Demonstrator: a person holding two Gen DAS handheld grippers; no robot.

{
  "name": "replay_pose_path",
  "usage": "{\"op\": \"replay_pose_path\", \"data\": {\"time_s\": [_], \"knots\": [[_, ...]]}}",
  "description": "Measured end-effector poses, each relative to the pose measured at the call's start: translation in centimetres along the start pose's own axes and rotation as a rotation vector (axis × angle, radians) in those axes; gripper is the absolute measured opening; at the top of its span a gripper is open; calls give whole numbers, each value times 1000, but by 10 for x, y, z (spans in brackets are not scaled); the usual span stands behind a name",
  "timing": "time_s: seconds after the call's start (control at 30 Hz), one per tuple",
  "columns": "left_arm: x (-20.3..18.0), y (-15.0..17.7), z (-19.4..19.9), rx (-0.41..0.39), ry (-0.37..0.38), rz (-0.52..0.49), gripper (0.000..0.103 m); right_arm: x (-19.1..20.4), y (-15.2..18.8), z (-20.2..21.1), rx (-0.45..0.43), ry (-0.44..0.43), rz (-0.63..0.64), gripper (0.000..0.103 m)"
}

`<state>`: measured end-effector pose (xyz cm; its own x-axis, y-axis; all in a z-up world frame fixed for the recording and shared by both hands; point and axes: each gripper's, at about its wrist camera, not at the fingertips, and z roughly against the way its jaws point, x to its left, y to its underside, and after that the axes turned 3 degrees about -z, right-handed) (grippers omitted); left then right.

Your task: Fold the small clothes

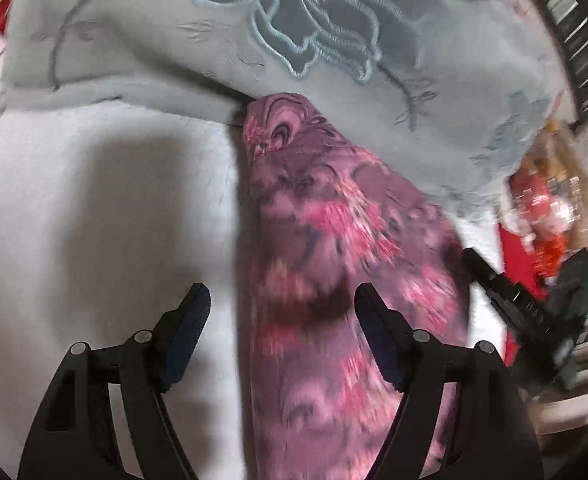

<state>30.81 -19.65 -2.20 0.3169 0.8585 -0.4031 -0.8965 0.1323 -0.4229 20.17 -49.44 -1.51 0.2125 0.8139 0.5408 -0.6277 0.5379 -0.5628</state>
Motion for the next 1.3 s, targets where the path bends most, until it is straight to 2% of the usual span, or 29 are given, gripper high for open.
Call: {"op": "replay_pose_path", "data": {"time_s": [0.03, 0.1, 0.13, 0.2, 0.23, 0.3, 0.37, 0.4, 0.47, 0.5, 0.53, 0.57, 0.63, 0.67, 0.7, 0.73, 0.77, 0.8, 0.83, 0.93, 1.03, 1.07, 1.13, 1.23, 1.3], "knots": [[5, 9, 5, -8, 37, 24, 75, -1, 12, 4, 4, -10, 21, 50], [8, 23, -3, 19, 69, 66, 75, -2, 29, -4, 55, 50, 87, 47], [6, 29, -13, 59, 51, 60, 75, -1, 35, -5, 57, 78, 114, 47], [-8, 34, -9, 35, -14, -30, 75, -4, 32, 5, 40, 74, 79, 47], [-16, 36, -5, 46, -30, -63, 75, -7, 31, 15, 20, 62, 36, 48], [-20, 39, 6, 47, 36, -76, 75, -13, 30, 32, -26, 34, 2, 51], [-18, 41, 13, 32, 91, -54, 75, -23, 31, 36, -11, 10, -16, 65], [-15, 42, 12, 38, 115, -36, 75, -28, 35, 31, 22, -5, -32, 67], [-4, 44, 0, 94, 161, 23, 75, -33, 46, 10, 131, -87, -73, 68], [-2, 47, -9, 128, 184, 50, 75, -38, 52, 8, 157, -127, -80, 69], [-2, 49, -17, 150, 208, 71, 79, -34, 55, 9, 130, -141, -70, 69], [-4, 53, -14, 134, 212, 71, 81, -33, 56, 10, 110, -151, -69, 70], [-7, 54, -11, 123, 209, 69, 83, -31, 56, 2, 129, -187, -128, 70], [-10, 57, -8, 123, 203, 75, 82, -29, 56, 4, 117, -162, -127, 65], [-10, 56, -7, 117, 197, 80, 71, -27, 55, 4, 113, -146, -117, 59], [-10, 56, -5, 112, 165, 80, 53, -21, 55, 5, 108, -114, -91, 42], [-18, 49, -16, 114, 147, 74, 46, -13, 55, 8, 86, -79, -56, 33], [-16, 48, -11, 111, 138, 69, 35, -5, 54, 11, 66, -67, -26, 26], [-15, 49, -6, 97, 134, 64, 29, 4, 55, 18, 43, -46, 16, 24], [-14, 54, 14, 58, 97, 33, 24, 31, 58, 38, -7, 18, 122, 23], [-29, 63, 38, 2, 33, -31, 20, 57, 64, 58, -50, 38, 187, 23], [-34, 66, 47, -19, 14, -53, 17, 63, 66, 66, -62, 41, 206, 23], [-46, 73, 67, -75, -18, -95, 3, 76, 72, 81, -71, 32, 235, 23], [-57, 84, 105, -149, -21, -144, 3, 87, 86, 98, -72, 7, 252, 23], [-59, 91, 119, -158, -54, -169, 3, 95, 93, 101, -67, 17, 239, 23]]}}
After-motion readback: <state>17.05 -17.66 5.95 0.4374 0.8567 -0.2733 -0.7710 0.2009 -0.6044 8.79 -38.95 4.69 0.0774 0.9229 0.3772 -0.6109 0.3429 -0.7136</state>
